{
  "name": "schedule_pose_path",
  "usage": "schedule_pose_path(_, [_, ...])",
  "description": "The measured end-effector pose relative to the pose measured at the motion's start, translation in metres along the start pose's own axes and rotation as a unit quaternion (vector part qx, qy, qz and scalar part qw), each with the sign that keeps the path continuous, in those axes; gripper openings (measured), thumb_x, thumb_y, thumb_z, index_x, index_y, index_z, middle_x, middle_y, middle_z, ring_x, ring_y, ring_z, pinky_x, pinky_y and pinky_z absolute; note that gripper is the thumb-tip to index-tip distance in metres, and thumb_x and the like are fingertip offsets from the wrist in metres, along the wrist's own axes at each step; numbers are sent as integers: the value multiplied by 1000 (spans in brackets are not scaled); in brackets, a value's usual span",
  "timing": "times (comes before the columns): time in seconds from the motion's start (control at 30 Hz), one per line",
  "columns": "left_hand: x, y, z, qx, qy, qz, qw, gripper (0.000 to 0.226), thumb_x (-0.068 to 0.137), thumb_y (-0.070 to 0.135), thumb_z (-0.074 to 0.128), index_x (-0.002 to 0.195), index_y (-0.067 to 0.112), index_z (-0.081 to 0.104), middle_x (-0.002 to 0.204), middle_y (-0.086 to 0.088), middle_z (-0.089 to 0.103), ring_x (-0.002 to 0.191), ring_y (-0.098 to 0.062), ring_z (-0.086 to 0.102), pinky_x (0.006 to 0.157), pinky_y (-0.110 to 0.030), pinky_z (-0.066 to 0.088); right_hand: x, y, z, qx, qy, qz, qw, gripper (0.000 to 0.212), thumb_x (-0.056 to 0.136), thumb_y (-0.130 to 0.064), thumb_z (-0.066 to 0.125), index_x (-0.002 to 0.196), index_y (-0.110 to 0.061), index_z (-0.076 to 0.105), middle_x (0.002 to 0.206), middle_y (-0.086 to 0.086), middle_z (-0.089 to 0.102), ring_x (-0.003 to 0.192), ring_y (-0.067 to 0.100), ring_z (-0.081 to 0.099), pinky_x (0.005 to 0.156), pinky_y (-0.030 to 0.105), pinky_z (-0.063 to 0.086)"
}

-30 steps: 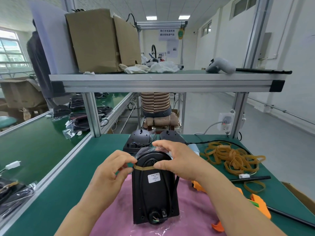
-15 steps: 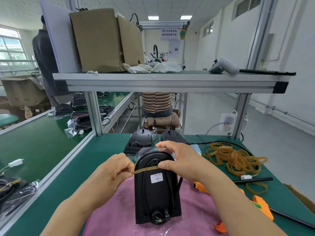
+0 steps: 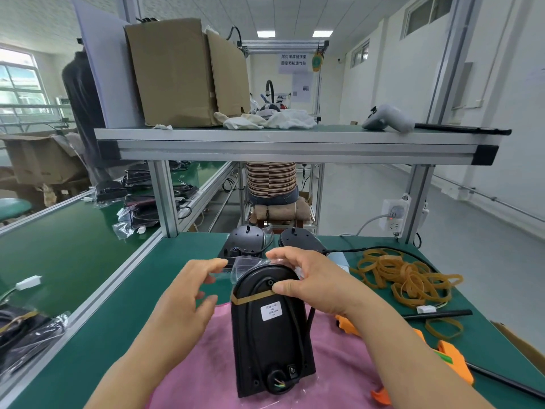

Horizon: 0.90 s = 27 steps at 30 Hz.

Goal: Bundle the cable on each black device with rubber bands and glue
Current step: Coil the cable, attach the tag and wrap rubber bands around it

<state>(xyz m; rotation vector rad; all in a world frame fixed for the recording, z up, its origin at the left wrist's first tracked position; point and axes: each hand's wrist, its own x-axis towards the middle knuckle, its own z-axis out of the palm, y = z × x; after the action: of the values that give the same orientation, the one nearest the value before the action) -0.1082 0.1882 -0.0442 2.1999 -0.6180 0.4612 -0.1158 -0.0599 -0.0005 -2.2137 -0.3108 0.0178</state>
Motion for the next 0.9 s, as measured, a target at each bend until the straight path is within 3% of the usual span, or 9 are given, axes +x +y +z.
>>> schedule_pose_path(0.07, [-7, 0, 10, 94, 0, 38, 995, 100, 78, 5, 77, 141, 60, 22, 148, 31, 29, 135, 8, 32, 105, -23, 38, 2, 1, 0, 7, 2, 1, 1000, 51, 87, -20, 70, 132, -37, 54, 129, -16, 61, 117, -5, 54, 90, 9, 40])
schedule_pose_path(0.1, [-10, 1, 16, 134, 8, 62, 989, 108, 72, 9, 83, 147, 53, 19, 156, 20, 24, 140, 1, 29, 107, -28, 38, 3, 1, 0, 10, 2, 2, 1000, 50, 87, -19, 69, 132, -36, 54, 129, -15, 61, 116, -5, 55, 87, 8, 40])
schedule_pose_path(0.17, [-15, -1, 32, 171, 22, 103, 980, 115, 58, 6, 92, 149, 29, 27, 158, -6, 28, 139, -24, 36, 105, -43, 43, 5, 0, -1, 13, -2, 3, 1000, 49, 88, -19, 69, 132, -35, 54, 126, -16, 62, 111, -8, 56, 79, 4, 41])
schedule_pose_path(0.23, [-18, -1, 42, 192, 35, 131, 972, 114, 48, -2, 94, 144, 20, 35, 153, -16, 30, 135, -34, 38, 100, -52, 47, 7, 1, -1, 19, -4, 7, 1000, 49, 88, -20, 69, 132, -34, 53, 124, -17, 62, 108, -11, 55, 74, 1, 41])
schedule_pose_path(0.47, [-21, 6, 48, 238, 66, 230, 941, 101, 43, -11, 89, 125, 28, 47, 139, -12, 39, 124, -31, 41, 84, -52, 56, 9, 18, 3, 119, 50, 43, 991, 49, 84, -15, 75, 126, -31, 57, 118, -13, 65, 109, 0, 60, 80, 12, 48])
schedule_pose_path(0.6, [-22, 12, 51, 240, 82, 265, 930, 63, 70, 2, 68, 124, 28, 46, 139, -9, 38, 121, -27, 43, 78, -51, 57, 3, 22, -2, 183, 46, 78, 979, 43, 82, -9, 77, 115, -31, 60, 117, -6, 66, 103, 11, 67, 84, 27, 57])
schedule_pose_path(0.73, [-20, 30, 43, 174, 44, 226, 957, 91, 51, -5, 90, 125, 24, 46, 141, -10, 41, 111, -27, 48, 77, -49, 55, -5, 17, -22, 260, 32, 106, 959, 25, 88, -27, 72, 112, -23, 68, 117, 6, 69, 113, 21, 64, 86, 42, 59])
schedule_pose_path(0.83, [-23, 38, 37, 103, 16, 196, 975, 77, 69, 11, 84, 134, 27, 47, 146, -6, 43, 121, -23, 49, 97, -42, 49, -10, 20, -42, 212, 42, 144, 966, 43, 90, -55, 60, 113, -20, 69, 125, 6, 64, 114, 17, 58, 98, 49, 48])
schedule_pose_path(0.9, [-25, 40, 35, 33, -23, 146, 988, 73, 77, 18, 75, 139, 32, 40, 149, 12, 32, 133, -1, 34, 109, -18, 33, -14, 29, -53, 121, 81, 176, 974, 48, 93, -57, 53, 118, -19, 67, 125, -1, 64, 115, 12, 56, 101, 44, 43])
